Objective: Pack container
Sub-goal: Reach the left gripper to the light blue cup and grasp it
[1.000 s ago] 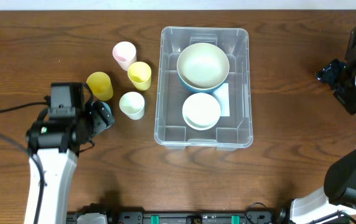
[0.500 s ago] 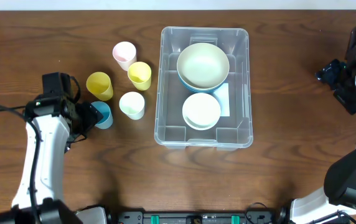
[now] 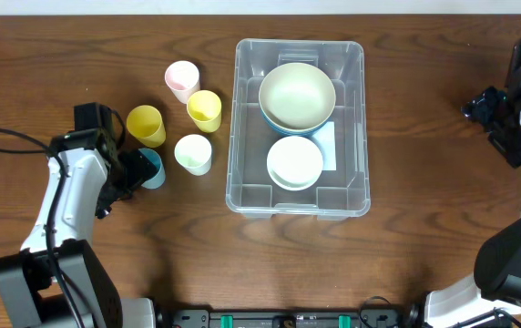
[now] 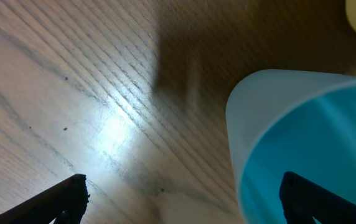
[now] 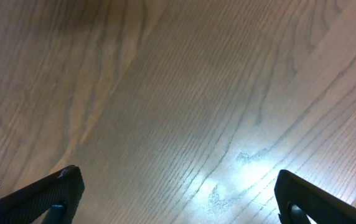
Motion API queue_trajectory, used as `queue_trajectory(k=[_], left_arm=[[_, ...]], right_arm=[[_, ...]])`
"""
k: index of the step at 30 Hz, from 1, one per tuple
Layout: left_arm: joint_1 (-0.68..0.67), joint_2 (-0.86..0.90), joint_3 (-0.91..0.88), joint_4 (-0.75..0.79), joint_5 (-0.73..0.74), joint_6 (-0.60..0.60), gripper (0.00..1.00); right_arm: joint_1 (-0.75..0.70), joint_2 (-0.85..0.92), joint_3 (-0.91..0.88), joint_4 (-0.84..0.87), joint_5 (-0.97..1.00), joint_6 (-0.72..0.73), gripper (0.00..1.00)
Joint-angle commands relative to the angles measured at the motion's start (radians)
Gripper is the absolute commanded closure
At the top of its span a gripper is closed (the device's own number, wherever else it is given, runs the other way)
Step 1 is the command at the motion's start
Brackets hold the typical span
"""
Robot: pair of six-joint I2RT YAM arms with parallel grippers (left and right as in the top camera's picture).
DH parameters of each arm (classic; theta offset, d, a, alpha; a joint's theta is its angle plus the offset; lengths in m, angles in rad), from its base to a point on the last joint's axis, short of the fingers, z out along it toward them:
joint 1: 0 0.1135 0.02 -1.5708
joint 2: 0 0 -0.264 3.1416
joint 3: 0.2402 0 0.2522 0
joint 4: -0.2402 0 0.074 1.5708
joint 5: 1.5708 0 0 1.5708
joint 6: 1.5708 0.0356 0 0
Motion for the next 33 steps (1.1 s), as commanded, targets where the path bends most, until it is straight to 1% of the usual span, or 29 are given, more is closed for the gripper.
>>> queue_trajectory(k=[1, 9, 11, 13, 15, 16, 18, 19, 21, 23, 27, 28, 30, 31, 33], left_arm=[[0.005, 0.020, 0.015, 0.003, 0.000, 0.015, 0.02], [0.005, 0.030, 0.006, 0.016, -0.001, 0.016, 0.02], [0.005, 0.033, 0.002, 0.023, -0.001, 0.015, 0.00], [0.005, 0.034, 0.002, 0.022, -0.001, 0.015, 0.23], [0.005, 0.034, 0.002, 0.023, -0.001, 0.015, 0.34], [0.005, 0.034, 0.002, 0.023, -0.001, 0.015, 0.37], [0.005, 0.034, 0.002, 0.023, -0.001, 0.015, 0.47], [0.005, 0.034, 0.002, 0.023, -0.001, 0.015, 0.55], [0.005, 0.034, 0.002, 0.024, -0.001, 0.014, 0.66], [0.005, 0.034, 0.002, 0.029, -0.001, 0.014, 0.71], [0.005, 0.034, 0.002, 0.040, -0.001, 0.014, 0.77], [0.005, 0.034, 0.002, 0.042, -0.001, 0.014, 0.81], [0.005, 0.034, 0.002, 0.048, -0.001, 0.015, 0.81], [0.005, 0.034, 0.002, 0.048, -0.001, 0.014, 0.86], [0.005, 0.034, 0.002, 0.049, -0.001, 0.011, 0.92]], right_arm=[[-0.003, -0.005, -0.001, 0.002, 0.021, 0.013, 0.01], [-0.003, -0.005, -0.001, 0.002, 0.021, 0.013, 0.01], [-0.003, -0.005, -0.001, 0.002, 0.021, 0.013, 0.01], [-0.003, -0.005, -0.001, 0.002, 0.021, 0.013, 0.01], [-0.003, -0.005, -0.001, 0.002, 0.021, 0.013, 0.01], [-0.003, -0.005, -0.001, 0.002, 0.021, 0.013, 0.01], [-0.003, -0.005, -0.001, 0.002, 0.021, 0.013, 0.01], [-0.003, -0.005, -0.001, 0.002, 0.021, 0.013, 0.01], [-0.003, -0.005, -0.001, 0.002, 0.021, 0.013, 0.01], [-0.003, -0.005, -0.001, 0.002, 0.021, 0.013, 0.01], [-0.003, -0.005, -0.001, 0.002, 0.021, 0.013, 0.01], [-0.003, -0.005, -0.001, 0.002, 0.021, 0.013, 0.01], [-0.003, -0.005, -0.001, 0.002, 0.021, 0.013, 0.01], [-0.003, -0.005, -0.001, 0.002, 0.021, 0.013, 0.01], [-0.003, -0.005, -0.001, 0.002, 0.021, 0.013, 0.01]])
